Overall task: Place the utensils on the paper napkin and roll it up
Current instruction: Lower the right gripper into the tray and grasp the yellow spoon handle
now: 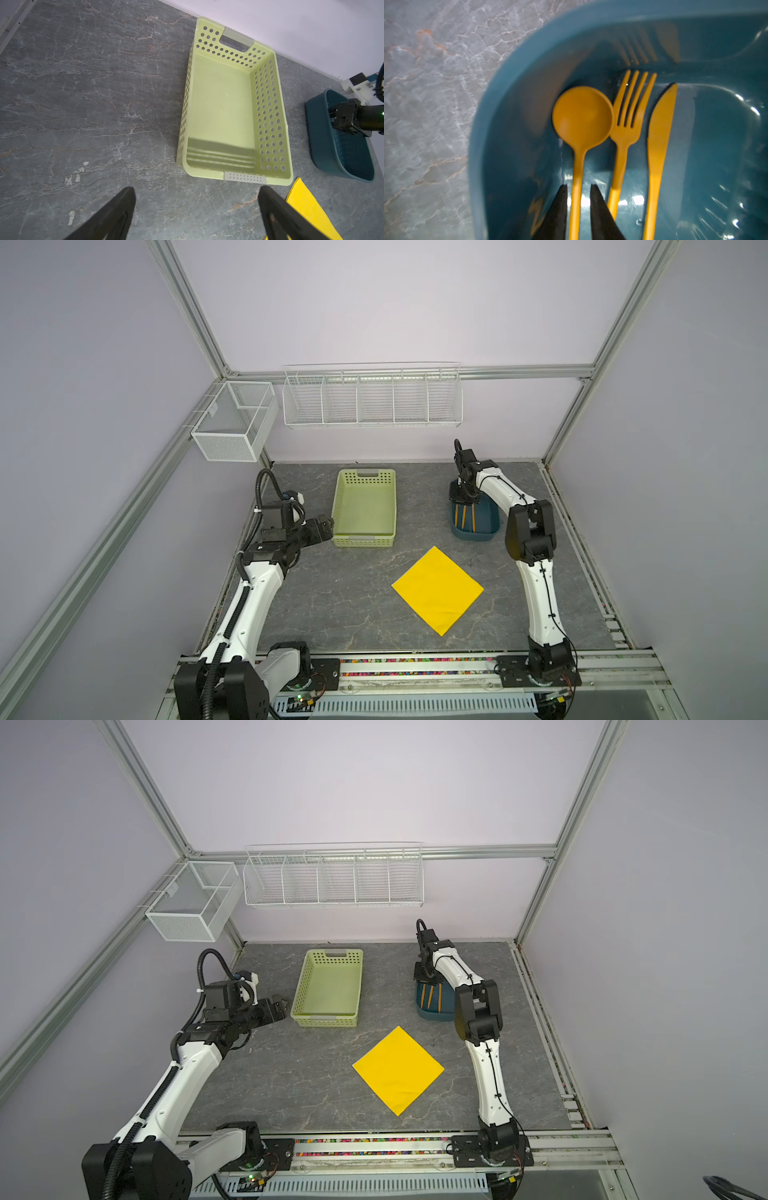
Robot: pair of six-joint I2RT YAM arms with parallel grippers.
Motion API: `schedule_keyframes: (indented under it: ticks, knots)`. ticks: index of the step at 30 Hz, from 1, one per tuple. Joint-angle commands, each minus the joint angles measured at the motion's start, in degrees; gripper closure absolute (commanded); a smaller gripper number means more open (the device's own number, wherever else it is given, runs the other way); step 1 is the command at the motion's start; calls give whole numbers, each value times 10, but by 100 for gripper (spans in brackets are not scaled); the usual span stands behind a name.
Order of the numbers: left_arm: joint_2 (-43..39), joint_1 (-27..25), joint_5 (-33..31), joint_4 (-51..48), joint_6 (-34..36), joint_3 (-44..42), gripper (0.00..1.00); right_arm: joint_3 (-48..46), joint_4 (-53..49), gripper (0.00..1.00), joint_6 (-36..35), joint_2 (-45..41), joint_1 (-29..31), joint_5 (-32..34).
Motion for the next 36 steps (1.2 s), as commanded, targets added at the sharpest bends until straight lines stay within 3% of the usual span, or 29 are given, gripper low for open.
schedule_keyframes:
  ticks: [1, 17, 36]
  knots:
    - [0, 4, -4, -9, -2, 10, 6, 25, -20, 77, -3, 18, 4, 4]
    - [-14, 4, -21, -12, 1, 9, 6, 32, -90, 79, -26, 33, 13, 8]
    - [-12, 3, -25, -13, 2, 9, 7, 13, -73, 84, -35, 36, 5, 9]
